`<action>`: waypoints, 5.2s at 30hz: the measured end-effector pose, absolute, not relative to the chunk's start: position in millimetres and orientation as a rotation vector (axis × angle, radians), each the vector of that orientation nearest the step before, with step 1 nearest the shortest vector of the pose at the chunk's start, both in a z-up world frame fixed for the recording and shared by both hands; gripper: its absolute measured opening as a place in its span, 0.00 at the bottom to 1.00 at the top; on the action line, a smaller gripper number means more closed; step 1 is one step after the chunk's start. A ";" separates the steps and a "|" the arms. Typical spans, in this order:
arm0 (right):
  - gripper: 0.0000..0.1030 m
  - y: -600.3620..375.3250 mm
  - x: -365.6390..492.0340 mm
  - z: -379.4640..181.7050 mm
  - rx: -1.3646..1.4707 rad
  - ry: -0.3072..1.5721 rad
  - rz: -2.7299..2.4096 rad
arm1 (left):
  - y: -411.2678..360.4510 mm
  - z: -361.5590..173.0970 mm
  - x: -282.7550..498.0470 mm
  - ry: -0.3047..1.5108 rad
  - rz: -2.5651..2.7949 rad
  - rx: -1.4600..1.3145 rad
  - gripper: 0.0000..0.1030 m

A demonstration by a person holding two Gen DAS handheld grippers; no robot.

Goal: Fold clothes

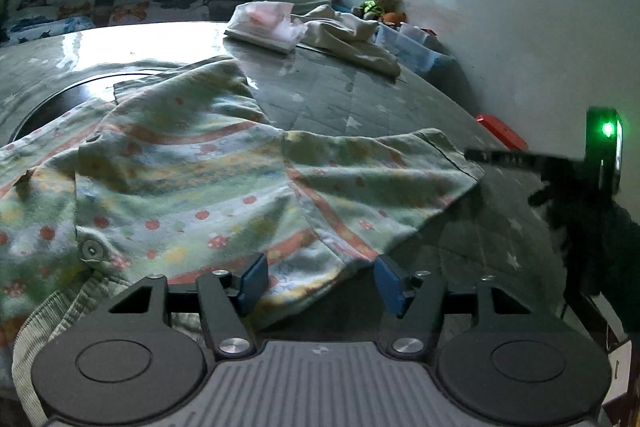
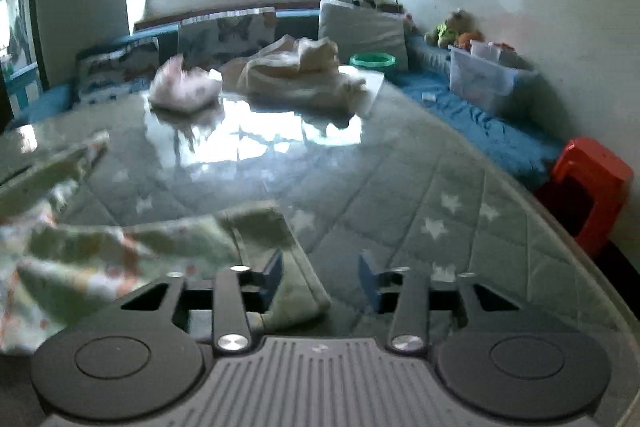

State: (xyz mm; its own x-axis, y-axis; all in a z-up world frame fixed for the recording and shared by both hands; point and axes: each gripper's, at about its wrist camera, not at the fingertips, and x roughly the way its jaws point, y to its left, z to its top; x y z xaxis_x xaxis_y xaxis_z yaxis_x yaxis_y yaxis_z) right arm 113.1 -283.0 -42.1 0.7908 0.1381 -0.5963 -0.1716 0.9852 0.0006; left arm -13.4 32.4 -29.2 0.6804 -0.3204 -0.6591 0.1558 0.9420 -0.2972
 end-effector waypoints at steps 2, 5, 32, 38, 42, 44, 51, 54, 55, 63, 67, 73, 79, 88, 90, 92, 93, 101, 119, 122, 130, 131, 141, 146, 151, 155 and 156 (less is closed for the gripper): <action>0.51 -274.3 111.1 -36.3 -0.062 0.615 0.206 | 30.6 -28.7 -15.5 0.779 -0.276 -0.225 0.66; 0.60 -255.1 112.2 -35.1 -0.072 0.610 0.292 | 31.2 -27.8 -18.4 0.781 -0.280 -0.237 0.67; 1.00 -216.9 129.3 -64.5 -0.141 0.698 0.377 | 247.0 9.3 -76.7 0.609 0.370 -0.326 1.00; 1.00 -213.6 126.5 -49.9 -0.095 0.781 0.434 | 283.1 -7.4 -73.6 0.663 0.474 -0.368 1.00; 1.00 -192.5 102.9 -37.7 -0.054 0.808 0.562 | 301.2 -13.0 -70.0 0.680 0.522 -0.403 1.00; 1.00 -177.0 89.6 -33.7 -0.064 0.803 0.627 | 306.2 -11.5 -67.1 0.677 0.535 -0.407 1.00; 1.00 -125.4 61.3 -33.7 -0.098 0.795 0.777 | 330.5 -12.0 -35.8 0.699 0.572 -0.371 0.91; 1.00 -112.7 61.4 -37.7 -0.104 0.803 0.791 | 337.0 -16.3 -25.7 0.718 0.585 -0.372 0.85; 1.00 -110.5 62.0 -38.7 -0.103 0.804 0.795 | 338.7 -17.9 -22.7 0.725 0.587 -0.371 0.85; 1.00 -102.2 64.5 -49.6 -0.097 0.812 0.814 | 332.9 -27.1 -12.3 0.745 0.590 -0.307 0.71; 1.00 -100.1 62.5 -51.3 -0.112 0.795 0.815 | 333.6 -25.5 -11.6 0.728 0.567 -0.297 0.51; 1.00 -90.1 48.1 -56.6 -0.242 0.743 0.799 | 334.2 -24.8 -19.0 0.712 0.553 -0.343 0.20; 1.00 -89.2 37.1 -62.6 -0.286 0.683 0.781 | 337.2 -20.4 -34.2 0.694 0.594 -0.392 0.12; 1.00 -97.0 34.6 -62.4 -0.299 0.672 0.806 | 333.1 -5.6 -81.6 0.626 0.710 -0.390 0.10; 1.00 -99.9 34.9 -61.4 -0.309 0.677 0.819 | 328.3 -2.7 -92.8 0.618 0.739 -0.385 0.09; 1.00 -100.8 34.6 -59.5 -0.323 0.698 0.822 | 322.6 1.4 -105.4 0.608 0.775 -0.373 0.09; 1.00 -100.9 34.7 -58.2 -0.330 0.708 0.824 | 320.0 3.7 -113.2 0.599 0.788 -0.380 0.09; 1.00 -84.3 37.8 -34.4 -0.324 0.687 0.872 | 303.4 13.4 -158.5 0.549 0.883 -0.389 0.09; 1.00 -74.5 23.6 -55.8 -0.459 0.751 1.026 | 344.9 -2.1 -167.4 0.616 1.054 -0.346 0.10; 1.00 -76.0 22.4 -55.5 -0.464 0.752 1.032 | 348.6 -11.7 -166.4 0.659 1.061 -0.372 0.10; 1.00 -80.5 13.6 -53.1 -0.489 0.760 1.052 | 336.6 -13.4 -179.2 0.706 1.041 -0.367 0.10; 1.00 -81.1 13.9 -52.3 -0.494 0.762 1.055 | 334.5 -15.6 -180.0 0.721 1.040 -0.360 0.10; 1.00 -72.2 22.1 -53.6 -0.476 0.747 1.052 | 334.9 -12.9 -173.4 0.749 1.074 -0.313 0.19; 1.00 -76.5 25.4 -44.1 -0.467 0.747 1.049 | 336.4 6.5 -177.5 0.680 1.131 -0.312 0.31; 1.00 -66.1 42.3 -49.0 -0.442 0.738 1.029 | 308.9 22.4 -156.3 0.640 0.926 -0.325 0.42; 1.00 -68.9 46.8 -59.0 -0.425 0.715 1.026 | 274.9 23.8 -125.1 0.643 0.672 -0.342 0.43; 1.00 -71.1 45.8 -59.2 -0.424 0.713 1.026 | 267.1 22.8 -118.0 0.644 0.615 -0.351 0.44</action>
State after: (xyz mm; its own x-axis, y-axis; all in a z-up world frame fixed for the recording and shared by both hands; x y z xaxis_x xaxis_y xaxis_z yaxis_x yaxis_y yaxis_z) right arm 45.8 -71.1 -59.2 0.3264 0.6229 -0.7110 -0.8838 0.4679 0.0042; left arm -118.0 267.1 22.8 0.6325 0.4211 -0.6501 -0.6302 0.7678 -0.1158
